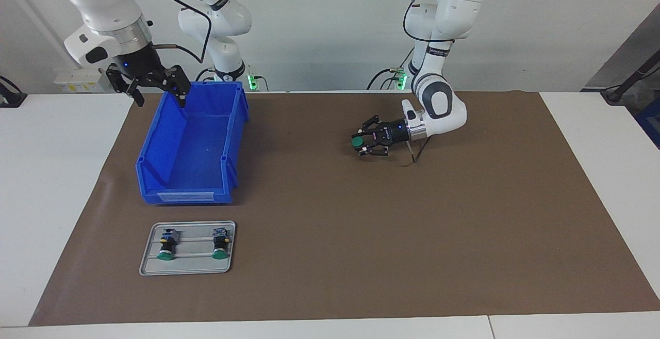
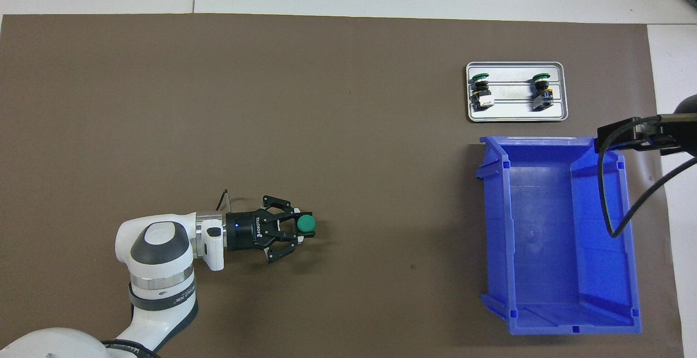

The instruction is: Place and press button with both arms

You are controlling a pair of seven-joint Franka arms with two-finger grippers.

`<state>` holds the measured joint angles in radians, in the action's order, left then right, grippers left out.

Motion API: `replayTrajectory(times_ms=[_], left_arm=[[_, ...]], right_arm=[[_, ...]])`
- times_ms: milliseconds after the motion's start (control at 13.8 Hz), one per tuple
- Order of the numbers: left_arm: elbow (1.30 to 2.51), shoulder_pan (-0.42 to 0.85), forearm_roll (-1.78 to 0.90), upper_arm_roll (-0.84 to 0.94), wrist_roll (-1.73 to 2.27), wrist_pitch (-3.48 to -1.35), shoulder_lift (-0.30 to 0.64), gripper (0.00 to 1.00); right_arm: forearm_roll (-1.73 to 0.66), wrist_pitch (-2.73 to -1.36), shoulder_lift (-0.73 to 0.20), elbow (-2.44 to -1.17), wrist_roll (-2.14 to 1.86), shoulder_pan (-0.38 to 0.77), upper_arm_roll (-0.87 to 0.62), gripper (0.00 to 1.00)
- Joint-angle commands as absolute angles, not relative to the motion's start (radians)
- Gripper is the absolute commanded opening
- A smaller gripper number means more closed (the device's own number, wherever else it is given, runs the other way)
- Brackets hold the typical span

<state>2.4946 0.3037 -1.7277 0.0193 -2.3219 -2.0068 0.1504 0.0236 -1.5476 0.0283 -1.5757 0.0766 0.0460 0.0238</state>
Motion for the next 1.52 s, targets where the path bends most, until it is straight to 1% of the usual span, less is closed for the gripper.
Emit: replayTrajectory(times_ms=[0, 217, 578, 795, 867, 1012, 1084, 1157, 1446], left_arm=[[2.511, 0.287, -1.746, 0.011, -2.370, -2.026, 0.150, 0.30], [2.511, 0.279, -1.746, 0.011, -2.384, -2.028, 0.150, 0.35], [2.513, 0.278, -1.744, 0.009, -2.387, -2.036, 0.152, 0.38], [2.511, 0.281, -1.744, 0.011, -2.390, -2.085, 0.158, 0.39], [2.511, 0.281, -1.744, 0.011, -2.390, -2.085, 0.160, 0.43], [2.511, 0.281, -1.744, 0.012, -2.388, -2.085, 0.156, 0.45], [2.511, 0.281, -1.744, 0.012, -2.388, -2.085, 0.155, 0.49], [2.511, 0.281, -1.744, 0.012, -2.388, -2.086, 0.155, 0.58], [2.510, 0.278, -1.744, 0.011, -2.379, -2.085, 0.143, 0.61]], right_arm=[[0.003, -1.545, 0.046, -1.595, 0.087, 0.051, 0.032, 1.00], [0.003, -1.545, 0.046, -1.595, 0.087, 0.051, 0.032, 1.00], [0.003, -1.545, 0.046, -1.595, 0.087, 0.051, 0.032, 1.00], [0.003, -1.545, 0.046, -1.595, 0.087, 0.051, 0.032, 1.00], [0.003, -1.545, 0.046, -1.595, 0.087, 0.051, 0.032, 1.00], [0.003, -1.543, 0.046, -1.595, 0.087, 0.051, 0.032, 1.00], [0.003, -1.545, 0.046, -1.595, 0.087, 0.051, 0.032, 1.00], [0.003, -1.545, 0.046, -1.595, 0.087, 0.051, 0.032, 1.00], [0.003, -1.545, 0.046, -1.595, 0.087, 0.051, 0.032, 1.00]])
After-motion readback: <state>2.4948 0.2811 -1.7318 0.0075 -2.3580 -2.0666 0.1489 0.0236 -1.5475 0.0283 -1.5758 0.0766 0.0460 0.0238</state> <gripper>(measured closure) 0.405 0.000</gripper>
